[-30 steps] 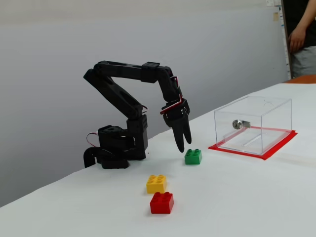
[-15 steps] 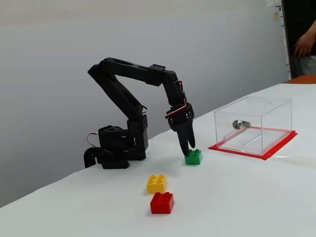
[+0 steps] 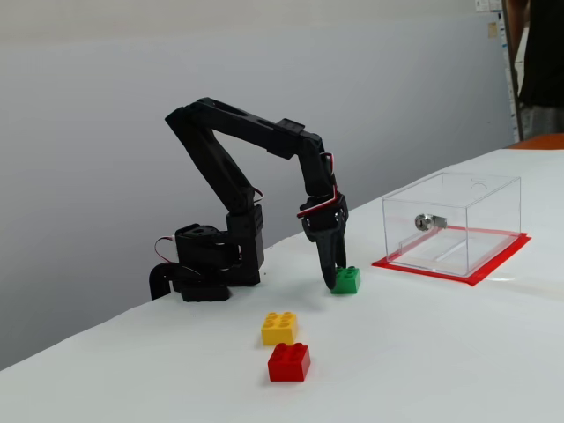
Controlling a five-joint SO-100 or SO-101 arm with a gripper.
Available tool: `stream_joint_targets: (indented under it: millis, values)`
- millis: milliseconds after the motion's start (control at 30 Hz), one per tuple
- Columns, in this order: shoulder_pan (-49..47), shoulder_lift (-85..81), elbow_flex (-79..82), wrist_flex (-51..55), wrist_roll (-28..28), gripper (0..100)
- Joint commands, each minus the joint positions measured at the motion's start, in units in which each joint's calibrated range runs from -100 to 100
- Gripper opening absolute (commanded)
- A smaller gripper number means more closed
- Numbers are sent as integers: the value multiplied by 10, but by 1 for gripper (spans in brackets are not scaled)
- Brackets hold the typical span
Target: Pick the green lego brick and place it into the transparent box
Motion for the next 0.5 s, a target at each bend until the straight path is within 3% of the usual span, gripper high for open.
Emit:
stream_joint_targets:
  millis: [0,467]
  values:
    - [6,11,-23,-4,-1,42]
    - [6,49,-23,-58,2,42]
